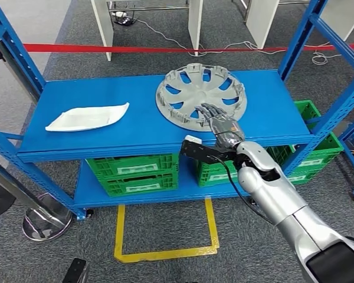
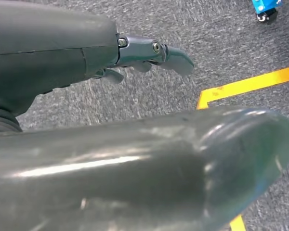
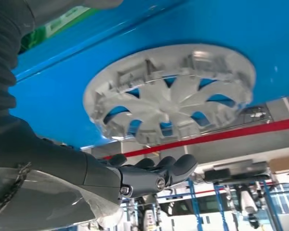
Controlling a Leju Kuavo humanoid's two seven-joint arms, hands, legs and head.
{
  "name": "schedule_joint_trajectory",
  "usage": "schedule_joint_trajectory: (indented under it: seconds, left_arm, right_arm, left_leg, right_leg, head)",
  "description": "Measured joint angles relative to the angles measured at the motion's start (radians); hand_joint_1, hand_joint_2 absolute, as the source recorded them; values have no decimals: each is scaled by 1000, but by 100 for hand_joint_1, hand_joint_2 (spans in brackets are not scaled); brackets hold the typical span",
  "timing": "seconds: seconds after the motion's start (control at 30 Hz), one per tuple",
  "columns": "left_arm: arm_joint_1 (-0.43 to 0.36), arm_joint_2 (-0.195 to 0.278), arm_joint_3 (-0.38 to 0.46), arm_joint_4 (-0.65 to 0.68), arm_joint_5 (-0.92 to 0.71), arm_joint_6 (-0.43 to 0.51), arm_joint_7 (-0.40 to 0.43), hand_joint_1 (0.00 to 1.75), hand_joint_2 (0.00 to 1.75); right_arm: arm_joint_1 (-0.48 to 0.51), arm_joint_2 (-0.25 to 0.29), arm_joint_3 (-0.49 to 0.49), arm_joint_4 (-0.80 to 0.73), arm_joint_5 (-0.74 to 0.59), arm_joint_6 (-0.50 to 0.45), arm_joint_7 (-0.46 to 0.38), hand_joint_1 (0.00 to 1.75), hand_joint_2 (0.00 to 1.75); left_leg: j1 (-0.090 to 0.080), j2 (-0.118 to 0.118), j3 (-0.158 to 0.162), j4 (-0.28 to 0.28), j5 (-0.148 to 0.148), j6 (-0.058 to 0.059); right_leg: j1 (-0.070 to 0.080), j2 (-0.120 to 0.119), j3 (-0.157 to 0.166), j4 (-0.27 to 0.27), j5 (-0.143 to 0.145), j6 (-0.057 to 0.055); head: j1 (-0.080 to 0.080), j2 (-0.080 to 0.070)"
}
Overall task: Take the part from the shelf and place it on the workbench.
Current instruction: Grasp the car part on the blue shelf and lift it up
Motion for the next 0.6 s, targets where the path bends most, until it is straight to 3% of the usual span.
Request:
schedule_joint_trajectory:
  seconds: [0.03, 0.1, 0.23, 0.3, 0.37, 0.4, 0.43, 0.47, 0.53, 0.6]
  left_arm:
    - [0, 0, 0, 0, 3, 0, 0, 0, 0]
    - [-1, 1, 2, 0, 7, 0, 4, 0, 0]
    - [1, 1, 2, -1, 11, 14, 8, 0, 0]
    - [-1, 0, 4, -1, 13, 27, 10, 0, 0]
    - [-3, 0, 7, -1, 15, 44, 14, 0, 0]
    - [-3, 0, 8, -1, 16, 52, 17, 0, 0]
    - [-3, -1, 10, -1, 19, 59, 19, 0, 0]
    - [-3, -1, 11, -1, 21, 63, 19, 0, 0]
    - [-3, 0, 13, -1, 23, 66, 22, 0, 0]
    - [-4, 1, 14, -2, 16, 66, 25, 0, 0]
  right_arm:
    - [2, 1, -3, 0, 3, -3, 1, 0, 175]
    - [11, 6, -7, 0, 9, -11, 2, 0, 175]
    - [35, 13, -17, -1, 17, -15, 5, 0, 175]
    - [35, 18, -22, -3, 27, -15, 12, 0, 175]
    - [36, 22, -21, -2, 52, -15, 27, 0, 175]
    - [36, 23, -20, 0, 66, -15, 34, 0, 175]
    - [36, 24, -20, 1, 75, -15, 38, 0, 175]
    - [36, 25, -19, 2, 80, -15, 40, 0, 175]
    - [36, 30, -19, 3, 83, -15, 41, 0, 175]
    - [35, 37, -19, 3, 86, -15, 41, 0, 175]
  left_leg:
    - [0, 0, -1, 6, -6, -8]
    - [-1, -1, -9, 19, -15, -21]
    - [0, -1, -18, 38, -30, -35]
    - [0, -1, -56, 122, -77, -41]
    - [0, -1, -129, 264, -132, -42]
    - [-1, -1, -160, 318, -143, -40]
    - [-3, -1, -174, 335, -133, -36]
    - [-5, -2, -171, 314, -105, -29]
    - [-16, -5, -125, 188, -21, -3]
    - [-26, -7, -85, 85, 28, 21]
  right_leg:
    - [1, -3, 30, -62, 26, 2]
    - [3, -4, 63, -128, 37, -6]
    - [5, 0, 65, -128, 22, -39]
    - [4, 0, 67, -129, 21, -50]
    - [9, 1, 68, -129, 19, -56]
    - [12, 1, 68, -129, 18, -58]
    - [15, 2, 70, -129, 17, -60]
    - [19, 4, 72, -129, 16, -62]
    - [26, 7, 78, -130, 14, -65]
    - [30, 10, 79, -132, 14, -64]
  head:
    - [1, 0]
    - [1, 0]
    - [-3, 0]
    - [-5, 0]
    - [-6, 0]
    - [-6, 0]
    - [-6, 0]
    - [-6, 0]
    - [-5, 0]
    - [-2, 0]
